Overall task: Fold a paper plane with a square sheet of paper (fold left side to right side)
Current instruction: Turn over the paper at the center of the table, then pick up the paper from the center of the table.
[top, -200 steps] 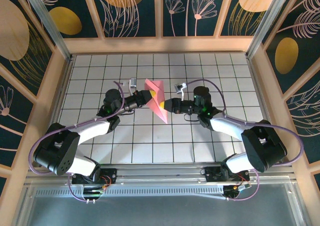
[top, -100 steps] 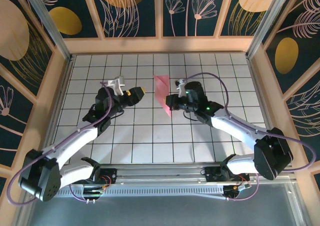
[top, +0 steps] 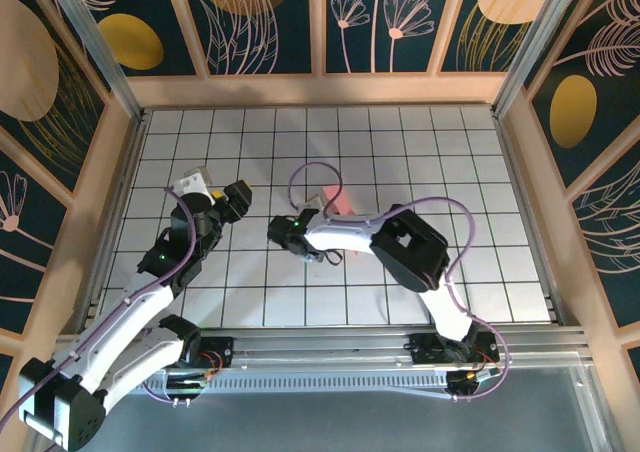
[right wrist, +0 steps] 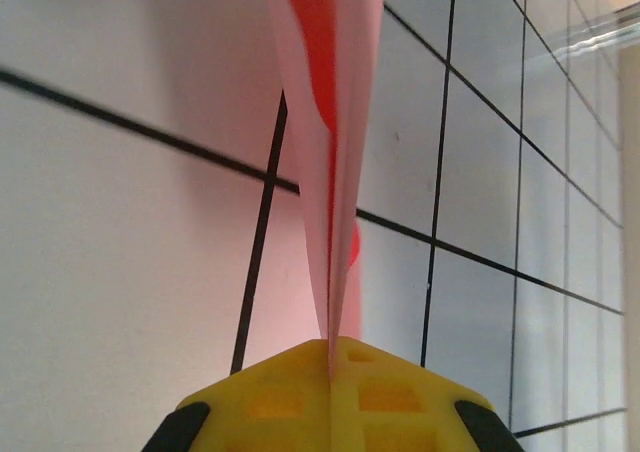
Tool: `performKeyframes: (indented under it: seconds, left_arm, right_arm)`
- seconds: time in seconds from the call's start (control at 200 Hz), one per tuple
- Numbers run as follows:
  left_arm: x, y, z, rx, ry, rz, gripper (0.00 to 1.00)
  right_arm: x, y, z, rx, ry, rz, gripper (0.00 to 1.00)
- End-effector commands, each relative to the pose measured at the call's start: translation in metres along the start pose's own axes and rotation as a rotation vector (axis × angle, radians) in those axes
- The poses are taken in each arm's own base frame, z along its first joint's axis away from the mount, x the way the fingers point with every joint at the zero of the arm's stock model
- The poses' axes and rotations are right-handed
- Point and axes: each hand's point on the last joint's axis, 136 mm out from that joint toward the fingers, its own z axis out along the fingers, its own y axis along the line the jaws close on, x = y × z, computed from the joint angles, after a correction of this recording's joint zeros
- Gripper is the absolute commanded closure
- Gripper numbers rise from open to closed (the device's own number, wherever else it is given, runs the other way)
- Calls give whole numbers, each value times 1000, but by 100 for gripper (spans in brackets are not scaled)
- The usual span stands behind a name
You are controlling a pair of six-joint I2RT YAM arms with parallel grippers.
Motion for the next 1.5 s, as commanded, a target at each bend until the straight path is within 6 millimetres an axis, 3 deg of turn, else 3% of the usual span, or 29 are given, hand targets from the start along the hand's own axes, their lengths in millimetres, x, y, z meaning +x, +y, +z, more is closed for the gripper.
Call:
performKeyframes:
  seconds: [0.0,0.04,0.1,0.245,0.325,0.53,0.801,0.976,1.041,1.091,1.111,1.291,1.496]
  left_arm:
    - [1,16,-2,-71,-10,35,27]
    - [2,15,-2,-70,-5,34,27]
    - [3,15,0,-69,3,37,27]
    - [13,12,8,-51,45,41,26]
    - [20,7,14,-32,81,39,26]
    - [61,0,40,9,240,-38,27]
    - [129,-48,80,222,535,-134,34]
    - [166,-74,102,301,660,-162,35]
    - [174,-78,110,311,685,-166,35]
    - [180,-81,118,320,699,-173,35]
    - [179,-85,119,334,698,-175,35]
    - [210,-86,142,342,789,-201,39]
    - [226,-88,157,355,832,-213,55]
  right_arm:
    - [-8,-11,-7,57,-33,-20,100]
    - [-8,-3,-6,14,-27,-19,100]
    - [-9,7,-8,-50,-21,-6,91]
    - [-12,16,-17,-198,-7,47,53]
    - [-14,12,-23,-284,1,104,41]
    - [-23,-25,-32,-470,-42,335,22]
    - [-25,-80,-27,-721,-165,697,1]
    - [-13,-107,-21,-876,-221,899,1]
    - [-7,-118,-17,-894,-244,966,1]
    - [-3,-114,-25,-953,-254,968,1]
    - [1,-121,-18,-940,-250,994,1]
    - [13,-133,-15,-955,-259,1022,4]
    - [20,-135,-16,-993,-273,1019,12]
